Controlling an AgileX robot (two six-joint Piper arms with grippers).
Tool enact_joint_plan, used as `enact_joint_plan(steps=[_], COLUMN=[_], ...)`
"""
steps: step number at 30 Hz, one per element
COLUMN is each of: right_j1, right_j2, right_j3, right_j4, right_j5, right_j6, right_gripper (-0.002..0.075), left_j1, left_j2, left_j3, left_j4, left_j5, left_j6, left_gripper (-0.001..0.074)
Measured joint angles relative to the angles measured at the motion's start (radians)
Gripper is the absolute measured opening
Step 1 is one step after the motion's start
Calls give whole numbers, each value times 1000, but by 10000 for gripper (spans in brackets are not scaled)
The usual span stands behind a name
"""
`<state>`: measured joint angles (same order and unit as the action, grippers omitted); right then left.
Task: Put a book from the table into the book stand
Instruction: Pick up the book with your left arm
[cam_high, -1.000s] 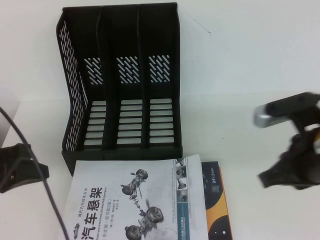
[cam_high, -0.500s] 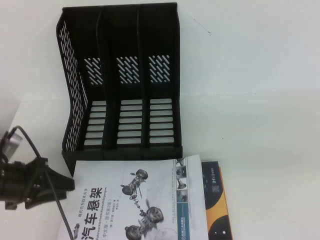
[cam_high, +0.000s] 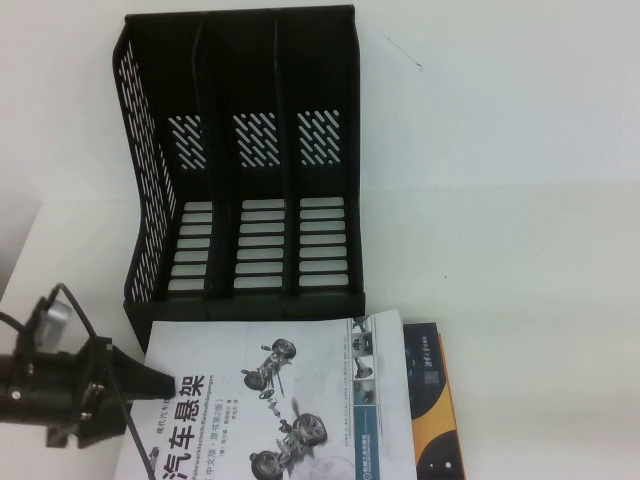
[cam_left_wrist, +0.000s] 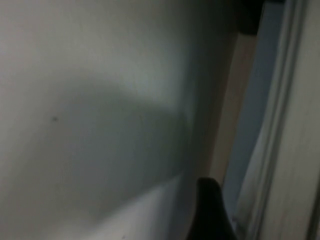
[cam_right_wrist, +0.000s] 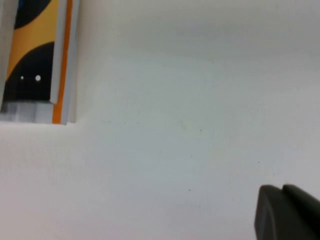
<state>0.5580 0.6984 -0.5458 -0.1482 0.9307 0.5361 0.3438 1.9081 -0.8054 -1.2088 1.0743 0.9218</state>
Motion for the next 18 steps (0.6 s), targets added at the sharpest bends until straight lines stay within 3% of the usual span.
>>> enact_joint_plan(steps=[5, 10, 18], right_j1=[0, 0, 0], right_j2=[-54, -80, -87], right_j3=[4, 4, 4], right_j4=[0, 0, -40], right_j5=[8, 20, 81], right_j6=[12, 19, 24], right_gripper=[-2, -3, -3], left_j1=[-2, -2, -2], left_j2=[89, 97, 35], left_j3=[-2, -12, -53], left_j4=[-51, -68, 18], left_j5=[66, 124, 120], left_j6=[46, 46, -41], left_gripper=[388, 143, 134])
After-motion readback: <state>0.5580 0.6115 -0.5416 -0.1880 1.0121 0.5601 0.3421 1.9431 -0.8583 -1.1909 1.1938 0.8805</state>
